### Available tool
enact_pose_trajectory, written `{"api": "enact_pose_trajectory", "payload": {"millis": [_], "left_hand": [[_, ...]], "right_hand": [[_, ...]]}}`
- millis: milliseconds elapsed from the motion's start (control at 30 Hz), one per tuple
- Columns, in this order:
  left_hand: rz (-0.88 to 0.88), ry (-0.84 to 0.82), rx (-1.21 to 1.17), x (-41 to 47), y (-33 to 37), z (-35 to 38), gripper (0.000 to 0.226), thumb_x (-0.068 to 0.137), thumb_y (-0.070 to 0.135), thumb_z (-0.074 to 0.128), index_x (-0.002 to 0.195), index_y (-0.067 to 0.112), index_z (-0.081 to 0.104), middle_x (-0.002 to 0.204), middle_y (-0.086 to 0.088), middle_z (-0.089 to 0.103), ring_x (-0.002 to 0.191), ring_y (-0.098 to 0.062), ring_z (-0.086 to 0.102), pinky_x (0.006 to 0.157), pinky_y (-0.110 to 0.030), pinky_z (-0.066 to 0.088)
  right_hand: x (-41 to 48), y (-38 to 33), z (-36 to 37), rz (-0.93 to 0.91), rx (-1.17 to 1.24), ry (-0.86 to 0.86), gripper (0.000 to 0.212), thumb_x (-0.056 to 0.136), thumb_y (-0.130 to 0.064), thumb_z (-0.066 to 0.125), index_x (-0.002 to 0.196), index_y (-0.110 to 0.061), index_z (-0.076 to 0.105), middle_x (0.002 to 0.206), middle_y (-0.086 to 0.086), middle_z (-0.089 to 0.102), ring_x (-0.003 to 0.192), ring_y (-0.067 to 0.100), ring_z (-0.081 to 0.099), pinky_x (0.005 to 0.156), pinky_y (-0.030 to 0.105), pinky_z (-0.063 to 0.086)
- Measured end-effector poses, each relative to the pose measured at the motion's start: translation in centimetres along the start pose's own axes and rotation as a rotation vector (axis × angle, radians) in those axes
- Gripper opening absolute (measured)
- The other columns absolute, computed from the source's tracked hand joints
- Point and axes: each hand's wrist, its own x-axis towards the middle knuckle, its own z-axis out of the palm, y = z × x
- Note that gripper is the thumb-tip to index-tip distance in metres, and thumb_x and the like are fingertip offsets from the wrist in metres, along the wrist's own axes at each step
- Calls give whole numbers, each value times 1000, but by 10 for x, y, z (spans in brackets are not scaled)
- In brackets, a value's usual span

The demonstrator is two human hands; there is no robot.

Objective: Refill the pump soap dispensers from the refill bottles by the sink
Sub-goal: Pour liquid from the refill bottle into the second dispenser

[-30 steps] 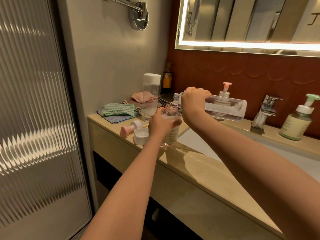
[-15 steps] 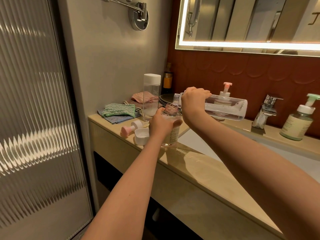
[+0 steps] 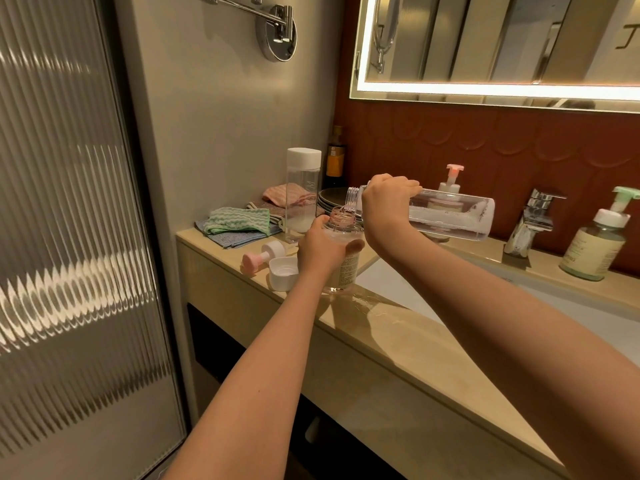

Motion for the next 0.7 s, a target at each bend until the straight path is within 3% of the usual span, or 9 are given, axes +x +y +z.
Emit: {"api": "enact_pose_trajectory", "payload": {"millis": [700], "left_hand": [[4,2,-19,-1,0,0,76,79,31,72,143,18,32,142,-9,43,130,-29,39,96,-37,42]], "right_hand": [[3,-1,4,21,41,24,47,98,-10,44,136,13,28,129,36,47,122,47,47,102,49,38]]}}
